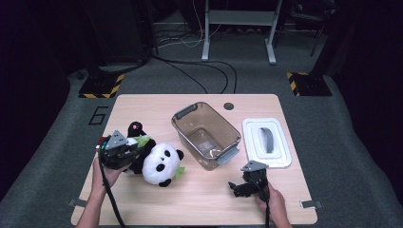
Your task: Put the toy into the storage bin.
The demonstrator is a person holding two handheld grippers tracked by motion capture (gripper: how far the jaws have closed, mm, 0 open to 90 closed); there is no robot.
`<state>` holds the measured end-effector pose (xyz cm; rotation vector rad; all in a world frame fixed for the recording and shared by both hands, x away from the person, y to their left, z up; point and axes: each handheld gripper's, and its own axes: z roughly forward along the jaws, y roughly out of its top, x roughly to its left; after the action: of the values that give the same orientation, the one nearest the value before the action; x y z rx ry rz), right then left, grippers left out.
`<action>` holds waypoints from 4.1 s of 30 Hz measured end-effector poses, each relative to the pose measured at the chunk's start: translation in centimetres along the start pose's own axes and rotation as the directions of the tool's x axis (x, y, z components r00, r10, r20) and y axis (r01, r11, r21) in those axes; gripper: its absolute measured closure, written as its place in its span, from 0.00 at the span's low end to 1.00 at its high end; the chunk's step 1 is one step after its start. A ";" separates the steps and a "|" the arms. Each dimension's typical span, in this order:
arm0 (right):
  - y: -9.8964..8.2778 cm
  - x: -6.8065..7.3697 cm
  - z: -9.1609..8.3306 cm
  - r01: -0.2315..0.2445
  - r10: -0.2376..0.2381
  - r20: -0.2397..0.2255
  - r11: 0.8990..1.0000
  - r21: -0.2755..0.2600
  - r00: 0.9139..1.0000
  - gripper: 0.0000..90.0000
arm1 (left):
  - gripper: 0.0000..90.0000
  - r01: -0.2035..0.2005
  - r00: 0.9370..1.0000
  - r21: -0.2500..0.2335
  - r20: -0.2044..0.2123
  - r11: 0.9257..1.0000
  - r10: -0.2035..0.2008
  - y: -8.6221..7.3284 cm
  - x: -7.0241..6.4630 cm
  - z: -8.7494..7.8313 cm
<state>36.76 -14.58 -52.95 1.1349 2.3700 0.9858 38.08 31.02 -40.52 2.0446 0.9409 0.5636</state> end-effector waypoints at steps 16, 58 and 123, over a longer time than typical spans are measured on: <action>0.0 0.0 0.0 0.001 -0.001 -0.002 1.000 0.001 1.000 0.00 | 0.85 0.049 0.998 -0.051 0.048 0.998 -0.046 0.9 0.9 -2.0; 0.0 -0.1 0.0 0.010 -0.010 -0.006 1.000 0.001 1.000 0.00 | 0.85 0.051 0.991 -0.163 0.128 0.985 -0.030 6.8 1.0 -4.9; 0.0 -0.2 0.0 0.020 -0.020 -0.009 1.000 0.000 1.000 0.00 | 0.85 -0.086 0.933 -0.184 0.329 0.979 0.144 18.3 0.1 7.4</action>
<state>36.91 -14.73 -52.95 1.1074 2.3840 0.9863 50.69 20.12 -29.95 1.9711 0.5518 0.3200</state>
